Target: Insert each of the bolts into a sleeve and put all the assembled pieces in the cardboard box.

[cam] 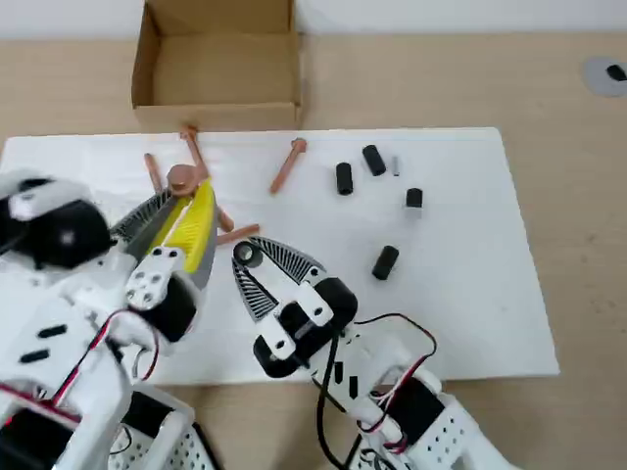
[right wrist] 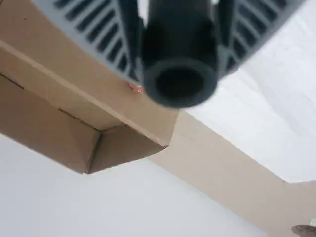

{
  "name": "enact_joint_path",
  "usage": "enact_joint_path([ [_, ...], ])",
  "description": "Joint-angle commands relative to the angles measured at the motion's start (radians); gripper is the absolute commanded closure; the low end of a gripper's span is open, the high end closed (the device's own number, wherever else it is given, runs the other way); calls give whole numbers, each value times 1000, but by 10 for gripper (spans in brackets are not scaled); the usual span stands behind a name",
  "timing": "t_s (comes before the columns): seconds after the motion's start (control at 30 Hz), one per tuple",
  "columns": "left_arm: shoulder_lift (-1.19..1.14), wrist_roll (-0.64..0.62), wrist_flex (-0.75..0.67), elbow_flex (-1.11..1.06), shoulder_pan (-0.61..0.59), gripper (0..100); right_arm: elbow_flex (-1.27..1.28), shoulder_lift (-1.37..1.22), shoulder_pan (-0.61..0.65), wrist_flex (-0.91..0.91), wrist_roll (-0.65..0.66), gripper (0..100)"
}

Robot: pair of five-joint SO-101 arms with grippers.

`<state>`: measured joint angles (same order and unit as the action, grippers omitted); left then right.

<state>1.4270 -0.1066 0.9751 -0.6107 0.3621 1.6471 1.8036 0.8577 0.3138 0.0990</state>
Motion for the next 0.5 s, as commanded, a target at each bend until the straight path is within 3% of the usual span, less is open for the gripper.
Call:
enact_joint_path([
  [0.0, 19, 9, 17, 2, 14, 992, -30, 111, 16, -29, -11, 988],
  [0.2, 25, 8, 64, -61, 137, 994, -56, 111, 13, -28, -12, 988],
  [0.47, 25, 14, 23, -121, 94, 994, -79, 111, 12, -21, -12, 988],
])
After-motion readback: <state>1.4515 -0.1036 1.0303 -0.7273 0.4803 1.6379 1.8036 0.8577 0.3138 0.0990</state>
